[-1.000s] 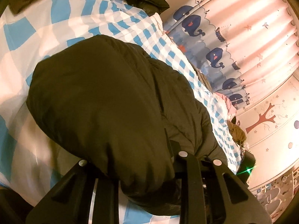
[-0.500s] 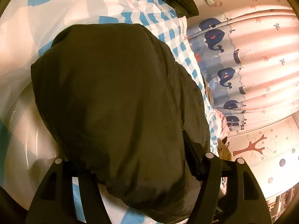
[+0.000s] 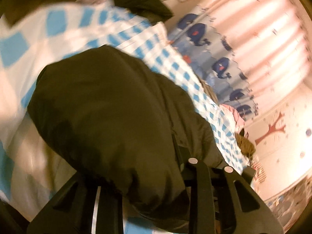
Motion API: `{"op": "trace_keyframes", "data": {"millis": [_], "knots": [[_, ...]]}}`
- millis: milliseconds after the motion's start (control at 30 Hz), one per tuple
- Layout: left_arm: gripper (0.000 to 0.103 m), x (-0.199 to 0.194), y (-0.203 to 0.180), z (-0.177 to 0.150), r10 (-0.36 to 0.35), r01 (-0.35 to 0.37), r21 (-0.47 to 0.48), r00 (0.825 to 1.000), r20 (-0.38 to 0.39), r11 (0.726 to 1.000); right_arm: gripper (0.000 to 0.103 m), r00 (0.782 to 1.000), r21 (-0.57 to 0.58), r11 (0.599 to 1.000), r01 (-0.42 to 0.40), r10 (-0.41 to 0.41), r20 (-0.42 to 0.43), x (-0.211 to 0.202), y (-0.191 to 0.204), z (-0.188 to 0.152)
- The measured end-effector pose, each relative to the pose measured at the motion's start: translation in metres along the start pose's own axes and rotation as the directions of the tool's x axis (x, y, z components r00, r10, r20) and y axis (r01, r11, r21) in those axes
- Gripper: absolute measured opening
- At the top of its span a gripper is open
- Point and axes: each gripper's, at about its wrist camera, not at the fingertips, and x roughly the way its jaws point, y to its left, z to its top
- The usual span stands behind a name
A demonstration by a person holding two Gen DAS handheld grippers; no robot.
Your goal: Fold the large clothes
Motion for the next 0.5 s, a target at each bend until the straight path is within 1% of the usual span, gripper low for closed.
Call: {"op": "trace_keyframes", "data": {"millis": [67, 133, 200, 233, 267, 300, 333, 367, 400, 433, 467, 500], "knots": [[0.022, -0.005, -0.027, 0.002, -0.005, 0.004, 0.094, 1.000, 0.013, 0.996, 0.097, 1.000, -0.001, 1.000, 0.003, -0.003, 0.004, 0.001, 0.000, -0.002], [0.022, -0.007, -0.055, 0.002, -0.012, 0.009, 0.182, 1.000, 0.018, 0.983, 0.097, 1.000, 0.003, 1.000, 0.000, 0.000, 0.011, 0.002, 0.000, -0.003], [0.022, -0.006, -0.091, -0.001, -0.015, 0.010, 0.295, 1.000, 0.016, 0.955, 0.097, 1.000, 0.013, 1.000, -0.026, 0.026, 0.005, 0.002, -0.003, -0.003], [0.022, -0.004, -0.113, -0.004, -0.016, 0.009, 0.361, 1.000, 0.015, 0.932, 0.097, 0.998, 0.018, 0.998, -0.054, 0.054, -0.011, 0.000, -0.006, -0.002], [0.022, -0.002, -0.127, -0.006, -0.016, 0.008, 0.399, 1.000, 0.017, 0.917, 0.097, 0.995, 0.024, 0.996, -0.090, 0.091, -0.037, -0.001, -0.012, 0.001], [0.021, -0.001, -0.145, -0.009, -0.016, 0.004, 0.453, 1.000, 0.021, 0.892, 0.097, 0.985, 0.039, 0.987, -0.153, 0.155, -0.076, -0.007, -0.022, 0.006], [0.021, 0.000, -0.158, -0.011, -0.013, -0.001, 0.490, 1.000, 0.026, 0.872, 0.097, 0.971, 0.084, 0.972, -0.219, 0.225, -0.074, -0.015, -0.036, 0.008], [0.021, 0.002, -0.177, -0.015, -0.006, -0.014, 0.547, 0.999, 0.034, 0.837, 0.097, 0.948, 0.179, 0.934, -0.308, 0.317, -0.021, -0.028, -0.059, 0.007], [0.021, 0.005, -0.192, -0.020, 0.000, -0.021, 0.594, 0.999, 0.035, 0.804, 0.097, 0.920, 0.260, 0.886, -0.383, 0.390, 0.029, -0.035, -0.080, 0.005], [0.021, 0.008, -0.204, -0.023, 0.005, -0.024, 0.625, 0.999, 0.032, 0.781, 0.097, 0.869, 0.370, 0.792, -0.485, 0.484, 0.103, -0.039, -0.109, 0.000], [0.021, 0.012, -0.218, -0.031, 0.016, -0.031, 0.669, 0.999, 0.028, 0.743, 0.097, 0.809, 0.464, 0.677, -0.571, 0.559, 0.180, -0.039, -0.135, -0.007], [0.021, 0.018, -0.230, -0.039, 0.029, -0.037, 0.709, 0.999, 0.023, 0.704, 0.097, 0.730, 0.560, 0.514, -0.650, 0.627, 0.272, -0.032, -0.166, -0.019]]}}
